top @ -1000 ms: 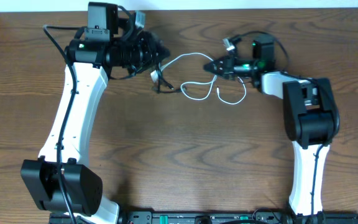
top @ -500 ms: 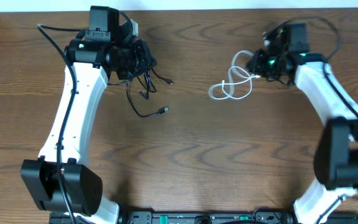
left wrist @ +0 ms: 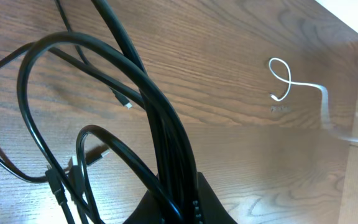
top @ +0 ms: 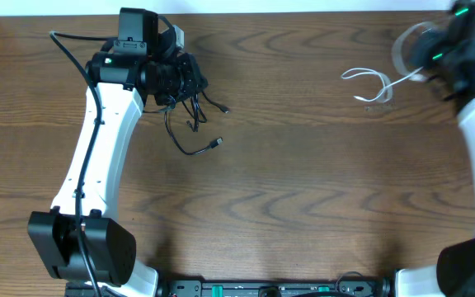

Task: Untangle cables
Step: 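Carry the white cable to the upper right corner and release it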

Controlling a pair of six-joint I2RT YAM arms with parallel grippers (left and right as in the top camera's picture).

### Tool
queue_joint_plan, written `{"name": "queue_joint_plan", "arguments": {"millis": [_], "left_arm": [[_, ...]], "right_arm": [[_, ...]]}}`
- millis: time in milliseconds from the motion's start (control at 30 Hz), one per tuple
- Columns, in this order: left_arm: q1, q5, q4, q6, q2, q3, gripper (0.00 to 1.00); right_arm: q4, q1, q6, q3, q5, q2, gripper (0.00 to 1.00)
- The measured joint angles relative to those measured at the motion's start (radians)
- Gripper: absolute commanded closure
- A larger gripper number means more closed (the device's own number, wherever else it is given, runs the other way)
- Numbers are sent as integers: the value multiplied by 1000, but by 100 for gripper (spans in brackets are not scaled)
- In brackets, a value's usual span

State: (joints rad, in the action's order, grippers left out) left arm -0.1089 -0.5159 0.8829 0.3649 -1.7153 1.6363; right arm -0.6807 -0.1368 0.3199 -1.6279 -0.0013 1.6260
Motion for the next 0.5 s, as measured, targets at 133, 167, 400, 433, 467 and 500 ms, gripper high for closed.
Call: {"name": "queue_joint_plan", "arguments": {"millis": [133, 167, 400, 433, 467, 500], "left_arm": [[-18, 3, -1, 0, 0, 0, 92], [-25, 3, -1, 0, 0, 0, 92], [-53, 3, -1, 0, 0, 0, 92], [-54, 3, 0, 0, 0, 0, 92], [-55, 3, 0, 0, 0, 0, 92], [-56, 3, 0, 0, 0, 0, 92]], "right_arm": [[-113, -98, -37, -290, 9, 99, 99], [-135, -118, -47, -370, 13, 134, 99], [-141, -219, -76, -699, 21, 351, 99], [-116, -232, -77, -713, 21, 377, 99], [-91, -243, -79, -719, 27, 401, 99], [-72, -251, -80, -721, 34, 422, 99]]}}
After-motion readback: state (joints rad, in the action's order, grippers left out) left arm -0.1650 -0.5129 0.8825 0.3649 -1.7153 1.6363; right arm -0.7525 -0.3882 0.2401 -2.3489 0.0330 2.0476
